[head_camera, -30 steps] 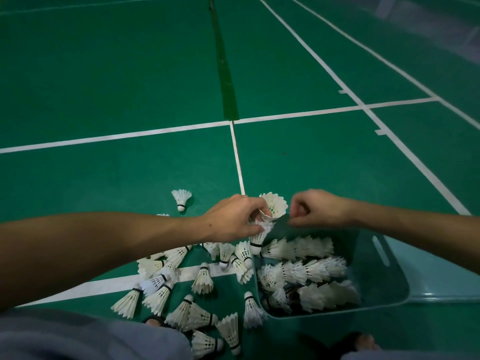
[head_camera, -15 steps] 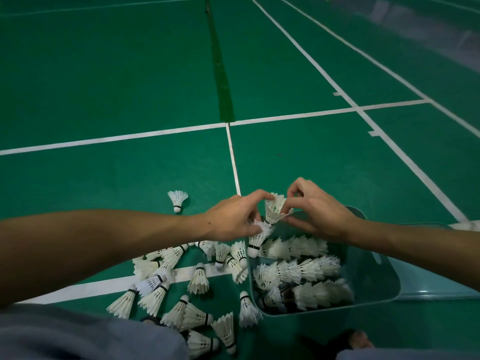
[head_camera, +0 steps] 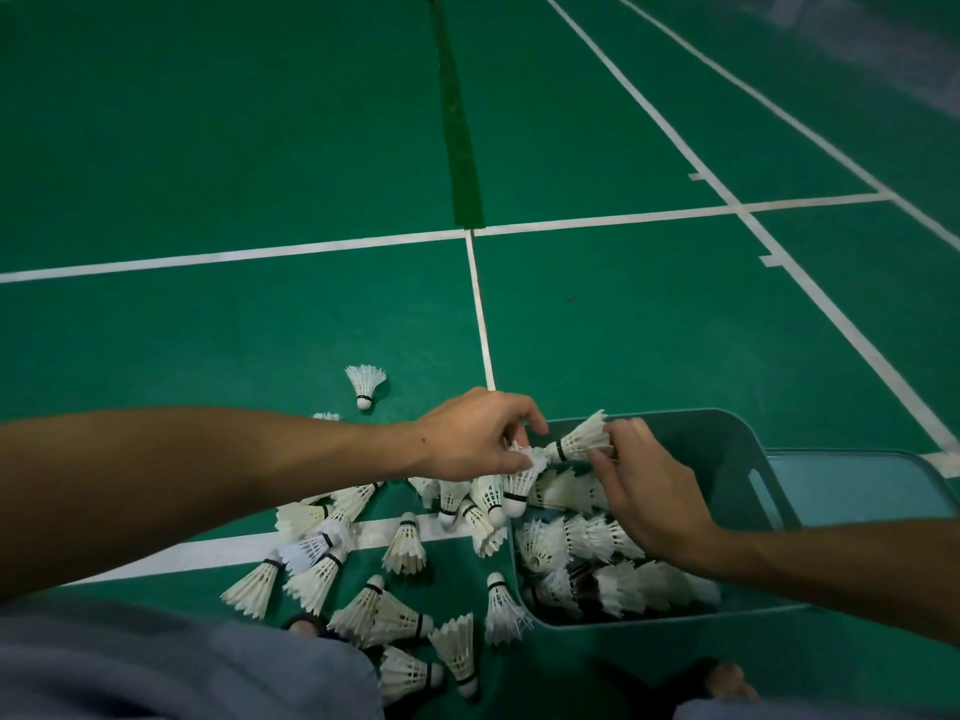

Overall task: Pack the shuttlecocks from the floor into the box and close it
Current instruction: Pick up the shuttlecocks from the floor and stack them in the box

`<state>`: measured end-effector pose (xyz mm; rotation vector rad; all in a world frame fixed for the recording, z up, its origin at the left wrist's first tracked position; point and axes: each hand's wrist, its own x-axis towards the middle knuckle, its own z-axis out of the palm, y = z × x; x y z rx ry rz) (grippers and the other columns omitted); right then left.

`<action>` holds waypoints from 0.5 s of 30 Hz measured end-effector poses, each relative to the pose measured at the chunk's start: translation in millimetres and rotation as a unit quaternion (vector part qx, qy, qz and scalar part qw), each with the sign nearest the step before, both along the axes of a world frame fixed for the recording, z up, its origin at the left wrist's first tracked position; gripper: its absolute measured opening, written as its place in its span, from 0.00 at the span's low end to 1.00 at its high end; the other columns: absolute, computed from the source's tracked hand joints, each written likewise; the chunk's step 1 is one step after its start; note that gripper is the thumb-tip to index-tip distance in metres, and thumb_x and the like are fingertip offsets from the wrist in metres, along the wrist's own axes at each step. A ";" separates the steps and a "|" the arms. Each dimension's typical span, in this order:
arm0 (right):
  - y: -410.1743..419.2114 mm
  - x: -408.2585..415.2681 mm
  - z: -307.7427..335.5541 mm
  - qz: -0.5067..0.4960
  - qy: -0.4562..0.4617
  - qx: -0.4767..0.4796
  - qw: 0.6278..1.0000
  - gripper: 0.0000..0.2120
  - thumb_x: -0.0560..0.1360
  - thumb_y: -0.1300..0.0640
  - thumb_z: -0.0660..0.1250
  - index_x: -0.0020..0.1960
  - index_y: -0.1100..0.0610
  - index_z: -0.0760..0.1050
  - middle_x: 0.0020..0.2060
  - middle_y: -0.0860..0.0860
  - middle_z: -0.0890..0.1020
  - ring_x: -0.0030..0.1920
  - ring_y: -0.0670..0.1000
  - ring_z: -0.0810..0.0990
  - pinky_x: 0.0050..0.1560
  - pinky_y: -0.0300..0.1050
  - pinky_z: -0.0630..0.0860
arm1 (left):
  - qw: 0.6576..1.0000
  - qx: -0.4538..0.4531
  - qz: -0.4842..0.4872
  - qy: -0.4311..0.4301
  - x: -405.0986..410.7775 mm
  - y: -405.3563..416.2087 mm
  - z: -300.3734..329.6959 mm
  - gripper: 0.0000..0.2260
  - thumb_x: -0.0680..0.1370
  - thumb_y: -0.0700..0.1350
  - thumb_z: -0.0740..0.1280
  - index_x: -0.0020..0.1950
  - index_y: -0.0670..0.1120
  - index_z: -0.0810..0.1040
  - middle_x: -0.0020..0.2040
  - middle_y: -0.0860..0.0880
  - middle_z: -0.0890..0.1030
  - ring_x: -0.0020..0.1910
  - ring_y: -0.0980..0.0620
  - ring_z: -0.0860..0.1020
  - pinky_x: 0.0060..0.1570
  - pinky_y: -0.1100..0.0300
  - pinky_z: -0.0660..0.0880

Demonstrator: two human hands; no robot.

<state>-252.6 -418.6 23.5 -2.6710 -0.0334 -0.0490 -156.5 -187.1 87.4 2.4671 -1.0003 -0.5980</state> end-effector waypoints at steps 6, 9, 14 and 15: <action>-0.3 -7.7 -39.5 0.102 0.161 -0.100 0.977 0.09 0.84 0.46 0.52 0.54 0.47 0.69 0.48 0.47 0.74 0.46 0.48 0.75 0.47 0.49 0.75 | 0.997 0.007 -0.044 -0.060 -2.1 1.9 2.9 0.11 0.82 0.50 0.71 0.63 0.52 0.82 0.54 0.58 0.82 0.54 0.58 0.76 0.53 0.60 0.72; 1.6 -7.9 -52.0 0.153 0.178 -0.139 0.962 0.12 0.82 0.45 0.53 0.51 0.50 0.71 0.48 0.51 0.77 0.46 0.53 0.77 0.48 0.53 0.78 | 0.996 0.002 -0.046 -0.070 -2.6 2.0 0.3 0.11 0.82 0.52 0.71 0.63 0.54 0.82 0.53 0.60 0.80 0.56 0.57 0.76 0.55 0.57 0.74; 11.5 -1.4 -61.8 0.213 0.214 -0.172 0.938 0.10 0.76 0.47 0.60 0.50 0.50 0.75 0.51 0.52 0.79 0.49 0.56 0.80 0.47 0.50 0.79 | 0.995 0.002 -0.051 -0.081 -1.4 0.6 -3.6 0.11 0.82 0.52 0.71 0.63 0.53 0.82 0.54 0.58 0.82 0.56 0.58 0.75 0.55 0.58 0.74; 13.7 -0.6 -64.5 0.215 0.219 -0.172 0.936 0.09 0.76 0.47 0.61 0.49 0.51 0.76 0.51 0.52 0.80 0.50 0.56 0.80 0.45 0.48 0.77 | 0.995 0.002 -0.051 -0.082 -0.9 0.7 -4.6 0.11 0.82 0.52 0.71 0.63 0.53 0.82 0.55 0.58 0.83 0.55 0.58 0.75 0.54 0.58 0.74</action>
